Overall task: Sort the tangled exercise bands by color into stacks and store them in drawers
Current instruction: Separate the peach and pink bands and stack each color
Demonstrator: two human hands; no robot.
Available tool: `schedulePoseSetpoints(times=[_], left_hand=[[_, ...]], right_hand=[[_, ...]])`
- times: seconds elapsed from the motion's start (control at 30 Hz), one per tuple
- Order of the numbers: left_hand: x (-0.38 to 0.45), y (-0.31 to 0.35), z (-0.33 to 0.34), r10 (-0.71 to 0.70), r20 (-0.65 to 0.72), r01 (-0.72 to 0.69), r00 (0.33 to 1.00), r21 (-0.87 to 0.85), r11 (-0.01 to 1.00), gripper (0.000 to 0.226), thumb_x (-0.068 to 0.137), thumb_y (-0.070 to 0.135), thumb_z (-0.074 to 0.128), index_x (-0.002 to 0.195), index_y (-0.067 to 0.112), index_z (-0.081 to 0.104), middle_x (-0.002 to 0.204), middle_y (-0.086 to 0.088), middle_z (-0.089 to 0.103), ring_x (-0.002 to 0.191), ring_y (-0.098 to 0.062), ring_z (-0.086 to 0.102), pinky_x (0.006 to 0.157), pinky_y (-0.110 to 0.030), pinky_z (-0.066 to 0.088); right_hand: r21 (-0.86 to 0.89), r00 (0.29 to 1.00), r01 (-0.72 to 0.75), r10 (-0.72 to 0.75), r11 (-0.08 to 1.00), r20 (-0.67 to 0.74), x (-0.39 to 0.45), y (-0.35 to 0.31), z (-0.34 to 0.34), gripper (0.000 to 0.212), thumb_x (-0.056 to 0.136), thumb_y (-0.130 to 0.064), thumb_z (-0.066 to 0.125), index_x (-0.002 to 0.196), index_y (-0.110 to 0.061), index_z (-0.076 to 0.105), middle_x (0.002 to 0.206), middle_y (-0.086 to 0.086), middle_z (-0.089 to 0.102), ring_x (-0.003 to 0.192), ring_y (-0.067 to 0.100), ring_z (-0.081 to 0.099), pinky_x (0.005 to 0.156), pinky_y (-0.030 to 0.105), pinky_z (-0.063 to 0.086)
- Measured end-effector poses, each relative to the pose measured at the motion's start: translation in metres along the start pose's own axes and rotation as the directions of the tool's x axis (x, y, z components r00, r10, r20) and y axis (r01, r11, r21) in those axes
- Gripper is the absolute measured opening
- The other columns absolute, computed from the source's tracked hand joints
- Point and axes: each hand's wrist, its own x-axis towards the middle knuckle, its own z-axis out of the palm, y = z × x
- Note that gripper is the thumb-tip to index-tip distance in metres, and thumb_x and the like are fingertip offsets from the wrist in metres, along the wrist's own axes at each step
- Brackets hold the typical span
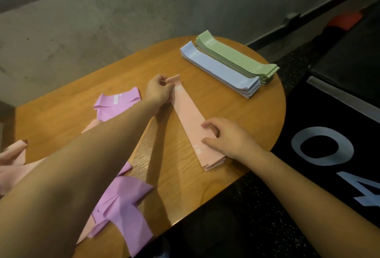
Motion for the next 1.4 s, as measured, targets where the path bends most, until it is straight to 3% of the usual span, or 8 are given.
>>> schedulePoseSetpoints(times=[0.1, 0.3, 0.5, 0.67, 0.83, 1.1, 1.27, 1.4], left_hand=[[0.006, -0.007, 0.001, 0.007, 0.020, -0.008, 1.000, 0.053, 0.999, 0.029, 0.099, 0.025, 0.061, 0.126, 0.020, 0.054, 0.114, -0.006, 0.061, 0.082, -0.019, 0.064, 0.063, -0.028, 0.057], [0.000, -0.012, -0.009, 0.285, 0.075, -0.294, 0.956, 0.302, 0.907, 0.039, 0.097, 0.015, 0.062, 0.132, 0.029, 0.051, 0.144, -0.002, 0.035, 0.124, -0.022, 0.049, 0.092, -0.029, 0.051], [-0.016, -0.001, -0.026, 0.341, 0.632, -0.714, 0.696, 0.658, 0.240, 0.084, 0.087, 0.006, 0.063, 0.151, 0.045, 0.024, 0.167, 0.003, 0.004, 0.153, -0.028, 0.003, 0.121, -0.055, 0.009], [-0.003, 0.010, -0.013, 0.280, 0.756, -0.781, 0.591, 0.624, -0.035, 0.085, 0.089, 0.010, 0.069, 0.154, 0.041, 0.025, 0.166, 0.005, 0.018, 0.155, -0.026, 0.005, 0.123, -0.052, 0.012], [0.002, 0.020, -0.010, 0.304, 0.752, -0.784, 0.585, 0.620, -0.023, 0.069, 0.087, 0.016, 0.073, 0.146, 0.032, 0.042, 0.151, 0.002, 0.045, 0.145, -0.023, 0.035, 0.119, -0.049, 0.030], [-0.015, 0.013, -0.023, 0.383, 0.673, -0.738, 0.633, 0.673, 0.037, 0.070, 0.091, 0.012, 0.067, 0.151, 0.033, 0.037, 0.163, 0.000, 0.027, 0.152, -0.026, 0.020, 0.120, -0.046, 0.024], [-0.040, -0.009, -0.058, 0.475, 0.523, -0.690, 0.708, 0.657, 0.305, 0.045, 0.098, 0.032, 0.059, 0.141, 0.028, 0.051, 0.160, 0.000, 0.033, 0.137, -0.025, 0.044, 0.106, -0.042, 0.041], [-0.065, -0.051, -0.098, 0.587, 0.305, -0.641, 0.750, 0.555, 0.530, 0.029, 0.093, 0.019, 0.062, 0.122, 0.014, 0.064, 0.138, -0.005, 0.056, 0.120, -0.027, 0.057, 0.095, -0.038, 0.047]], right_hand=[[-0.142, 1.000, 0.004, -0.006, 0.990, -0.016, -0.003, 0.000, -0.002, 0.044, 0.090, -0.048, 0.065, 0.131, -0.037, 0.054, 0.089, -0.023, 0.040, 0.090, 0.006, 0.048, 0.074, 0.026, 0.042], [-0.132, 0.998, -0.056, 0.052, 0.990, -0.029, -0.007, -0.003, -0.001, 0.059, 0.090, -0.064, 0.053, 0.141, -0.036, 0.043, 0.133, -0.011, 0.048, 0.116, 0.017, 0.056, 0.092, 0.040, 0.052], [-0.404, 0.997, -0.073, 0.056, 0.912, -0.053, -0.018, -0.025, 0.008, 0.097, 0.075, -0.088, 0.047, 0.149, -0.029, 0.030, 0.141, 0.001, 0.046, 0.123, 0.026, 0.052, 0.093, 0.042, 0.047], [-0.519, 0.998, -0.063, 0.054, 0.853, -0.033, -0.014, -0.038, 0.016, 0.095, 0.073, -0.080, 0.058, 0.145, -0.026, 0.027, 0.136, 0.004, 0.044, 0.119, 0.028, 0.051, 0.088, 0.041, 0.048], [-0.500, 0.999, -0.034, 0.029, 0.866, -0.017, -0.015, -0.040, 0.021, 0.067, 0.080, -0.048, 0.062, 0.136, -0.022, 0.036, 0.127, 0.004, 0.045, 0.111, 0.027, 0.049, 0.081, 0.039, 0.047], [-0.533, 0.999, -0.041, 0.033, 0.845, -0.026, -0.019, -0.040, 0.016, 0.083, 0.082, -0.068, 0.059, 0.148, -0.031, 0.024, 0.142, 0.002, 0.039, 0.121, 0.028, 0.047, 0.087, 0.043, 0.051], [-0.498, 0.993, 0.027, -0.081, 0.867, -0.088, -0.021, -0.048, 0.013, 0.072, 0.092, -0.065, 0.047, 0.151, -0.031, 0.024, 0.149, 0.001, 0.035, 0.127, 0.027, 0.044, 0.096, 0.045, 0.047], [-0.400, 0.980, 0.147, -0.189, 0.905, -0.067, -0.021, -0.065, 0.024, 0.062, 0.094, -0.050, 0.053, 0.150, -0.030, 0.033, 0.148, -0.002, 0.043, 0.129, 0.024, 0.044, 0.103, 0.043, 0.043]])
